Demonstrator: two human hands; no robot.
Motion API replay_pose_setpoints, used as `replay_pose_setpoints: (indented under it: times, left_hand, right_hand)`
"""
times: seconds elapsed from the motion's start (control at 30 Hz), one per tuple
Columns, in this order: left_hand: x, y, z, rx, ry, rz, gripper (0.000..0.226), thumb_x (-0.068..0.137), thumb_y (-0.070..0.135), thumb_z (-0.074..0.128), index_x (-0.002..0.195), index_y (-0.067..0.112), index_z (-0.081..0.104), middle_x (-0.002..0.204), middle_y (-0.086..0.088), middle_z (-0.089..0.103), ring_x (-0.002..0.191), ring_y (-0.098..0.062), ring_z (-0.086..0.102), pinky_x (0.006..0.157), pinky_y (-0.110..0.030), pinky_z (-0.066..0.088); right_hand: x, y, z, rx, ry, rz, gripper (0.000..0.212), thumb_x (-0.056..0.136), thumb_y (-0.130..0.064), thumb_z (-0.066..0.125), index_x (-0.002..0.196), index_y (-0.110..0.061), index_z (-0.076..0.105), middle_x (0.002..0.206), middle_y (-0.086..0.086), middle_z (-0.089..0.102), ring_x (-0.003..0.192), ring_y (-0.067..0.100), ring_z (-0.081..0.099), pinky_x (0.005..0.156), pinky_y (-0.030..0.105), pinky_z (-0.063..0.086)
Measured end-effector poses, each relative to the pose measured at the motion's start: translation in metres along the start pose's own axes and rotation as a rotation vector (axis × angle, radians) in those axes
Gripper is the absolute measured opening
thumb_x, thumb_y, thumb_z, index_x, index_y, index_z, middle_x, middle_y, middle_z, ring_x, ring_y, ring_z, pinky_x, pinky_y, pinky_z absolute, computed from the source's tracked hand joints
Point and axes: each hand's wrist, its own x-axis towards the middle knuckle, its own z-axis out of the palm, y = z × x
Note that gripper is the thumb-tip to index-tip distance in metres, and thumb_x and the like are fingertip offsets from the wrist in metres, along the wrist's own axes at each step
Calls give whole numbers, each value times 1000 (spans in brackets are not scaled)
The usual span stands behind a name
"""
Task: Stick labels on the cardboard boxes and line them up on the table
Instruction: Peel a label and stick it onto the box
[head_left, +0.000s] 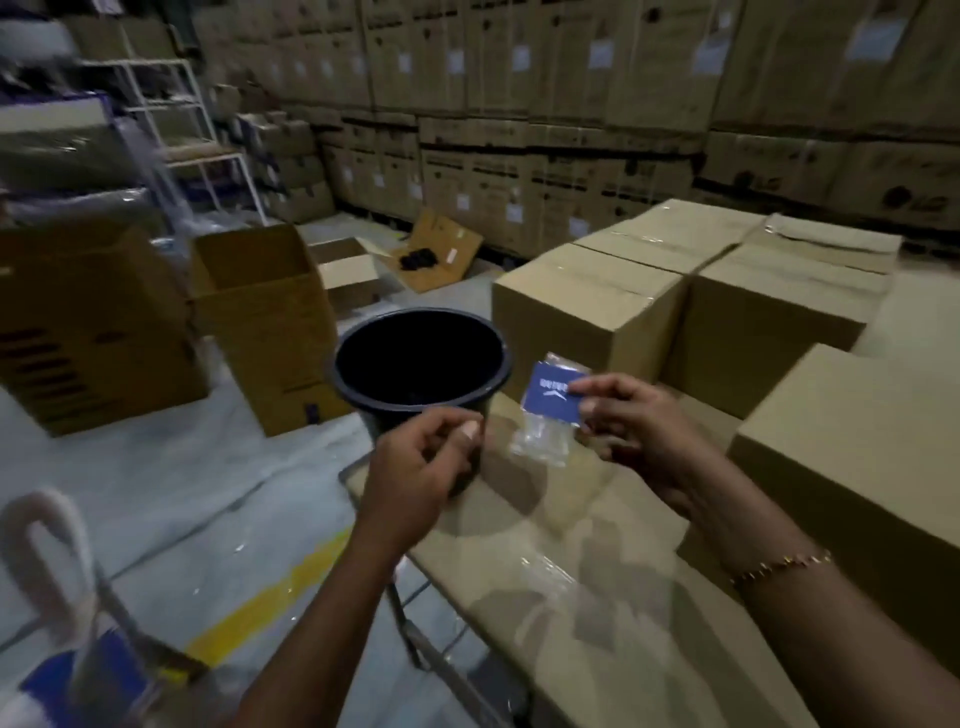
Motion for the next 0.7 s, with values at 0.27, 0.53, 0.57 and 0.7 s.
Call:
replay_pose_setpoints:
  times: [0.27, 0.53, 0.57, 0.7]
  left_hand:
    - [85, -10, -84, 36, 236, 37, 9, 99, 30, 62, 99, 34, 69, 90, 7, 73, 84, -11, 67, 72, -29, 52]
    - [143, 14, 52, -119, -20, 193, 13, 98, 30, 62, 103, 22, 71, 93, 9, 71, 88, -2, 65, 76, -19, 51]
    - [146, 19, 84, -124, -118, 218, 15, 96, 33, 61, 101, 22, 71, 94, 9, 71, 87, -3, 65, 76, -23, 53]
    - [131, 36, 210, 63, -604, 337, 33, 95, 50, 53, 117, 30, 68, 121, 7, 63, 106, -11, 62, 93, -43, 54]
  right_hand:
    - [122, -36, 107, -350, -105, -6, 11, 98, -19, 65, 108, -17, 68, 98, 6, 76, 74, 15, 66, 51, 23, 46]
    - [69, -25, -9, -659, 309, -197, 13, 97, -35, 66, 107, -30, 72, 103, -11, 72, 94, 5, 67, 77, 24, 56]
    - [55, -24, -32, -709, 418, -194, 18, 97, -38, 65, 112, -31, 72, 108, -12, 72, 100, 5, 67, 84, 30, 57]
    - [-16, -10, -110, -1022, 785, -24, 44, 100, -49, 55, 138, -28, 60, 143, -5, 60, 118, 19, 61, 99, 40, 52]
